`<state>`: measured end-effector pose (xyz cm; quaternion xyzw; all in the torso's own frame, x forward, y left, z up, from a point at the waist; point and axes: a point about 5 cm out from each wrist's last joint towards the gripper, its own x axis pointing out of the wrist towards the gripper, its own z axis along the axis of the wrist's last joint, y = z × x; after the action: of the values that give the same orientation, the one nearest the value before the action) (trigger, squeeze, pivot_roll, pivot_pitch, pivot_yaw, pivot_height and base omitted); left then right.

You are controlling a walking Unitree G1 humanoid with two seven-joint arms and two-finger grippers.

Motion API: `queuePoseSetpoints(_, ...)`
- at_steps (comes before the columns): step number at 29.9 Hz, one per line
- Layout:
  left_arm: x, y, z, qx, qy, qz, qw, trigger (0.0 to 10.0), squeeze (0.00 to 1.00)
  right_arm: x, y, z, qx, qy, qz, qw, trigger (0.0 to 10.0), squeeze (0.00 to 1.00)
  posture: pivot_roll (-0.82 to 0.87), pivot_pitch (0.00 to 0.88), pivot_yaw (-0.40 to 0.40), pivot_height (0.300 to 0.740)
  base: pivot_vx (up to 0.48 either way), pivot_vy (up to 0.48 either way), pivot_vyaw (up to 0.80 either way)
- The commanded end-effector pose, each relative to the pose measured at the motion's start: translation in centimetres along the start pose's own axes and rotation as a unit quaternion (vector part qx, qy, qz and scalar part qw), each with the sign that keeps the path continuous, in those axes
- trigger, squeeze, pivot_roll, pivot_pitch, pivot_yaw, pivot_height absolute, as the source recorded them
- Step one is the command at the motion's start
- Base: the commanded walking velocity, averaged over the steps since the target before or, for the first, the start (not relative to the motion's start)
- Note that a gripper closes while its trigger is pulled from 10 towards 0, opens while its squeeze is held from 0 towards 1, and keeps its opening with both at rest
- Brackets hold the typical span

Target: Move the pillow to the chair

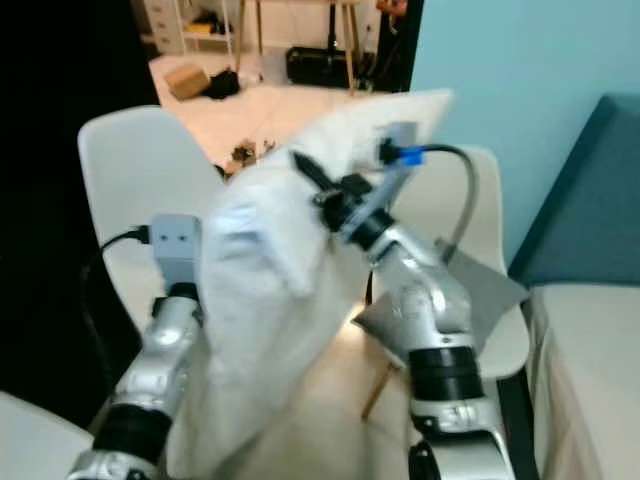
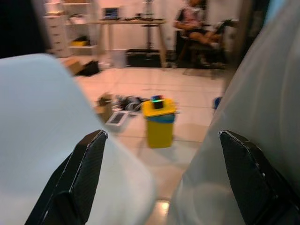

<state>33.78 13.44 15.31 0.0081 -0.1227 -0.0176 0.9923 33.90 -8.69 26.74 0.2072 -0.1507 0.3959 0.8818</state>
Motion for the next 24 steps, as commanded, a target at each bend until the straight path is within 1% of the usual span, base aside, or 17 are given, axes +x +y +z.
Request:
queuePoseSetpoints(1, -0.5, -0.6, -0.8, 0.004, 0.017, -0.023, 1.000, 10.0, 0.00, 0.9, 1.2, 1.4, -0.007, -0.034, 0.030, 0.999, 10.0, 0.00, 0.03, 0.020, -0.011, 0.725, 0.000, 0.000, 0.00)
queuePoseSetpoints(4, -0.6, -1.1, -0.6, 0.012, 0.014, -0.035, 0.999, 10.0, 0.00, 0.9, 1.2, 1.4, -0.005, -0.039, 0.029, 0.999, 10.0, 0.00, 0.03, 0.019, -0.010, 0.725, 0.000, -0.465, 0.00)
queuePoseSetpoints(9, -0.5, -1.0, -0.6, 0.010, 0.012, -0.029, 0.999, 10.0, 0.00, 0.9, 1.4, 1.3, -0.004, -0.036, 0.035, 0.999, 10.0, 0.00, 0.03, 0.018, -0.011, 0.725, 0.000, -0.468, 0.00)
queuePoseSetpoints(11, -0.5, -0.9, -0.6, 0.009, 0.013, -0.023, 1.000, 10.0, 0.00, 0.9, 1.4, 1.3, -0.005, -0.034, 0.037, 0.999, 10.0, 0.00, 0.03, 0.018, -0.011, 0.725, 0.000, -0.262, 0.00)
queuePoseSetpoints(14, -0.3, -0.1, -0.6, 0.001, 0.017, 0.008, 1.000, 10.0, 0.00, 0.9, 1.7, 1.0, -0.015, -0.026, 0.049, 0.998, 10.0, 0.00, 0.03, 0.017, -0.010, 0.725, 0.000, 0.000, 0.00)
queuePoseSetpoints(17, -0.2, 0.3, -0.5, -0.006, 0.012, 0.017, 1.000, 10.0, 0.00, 0.7, 1.8, 0.5, -0.027, -0.012, 0.055, 0.998, 10.0, 0.00, 0.03, 0.018, -0.012, 0.725, 0.000, 0.000, 0.00)
queuePoseSetpoints(24, -0.2, 0.4, -0.5, -0.002, 0.012, 0.020, 1.000, 10.0, 0.00, 0.5, 2.1, -0.2, -0.044, 0.011, 0.069, 0.997, 10.0, 0.00, 0.03, 0.019, -0.011, 0.725, 0.000, 0.000, 0.80)
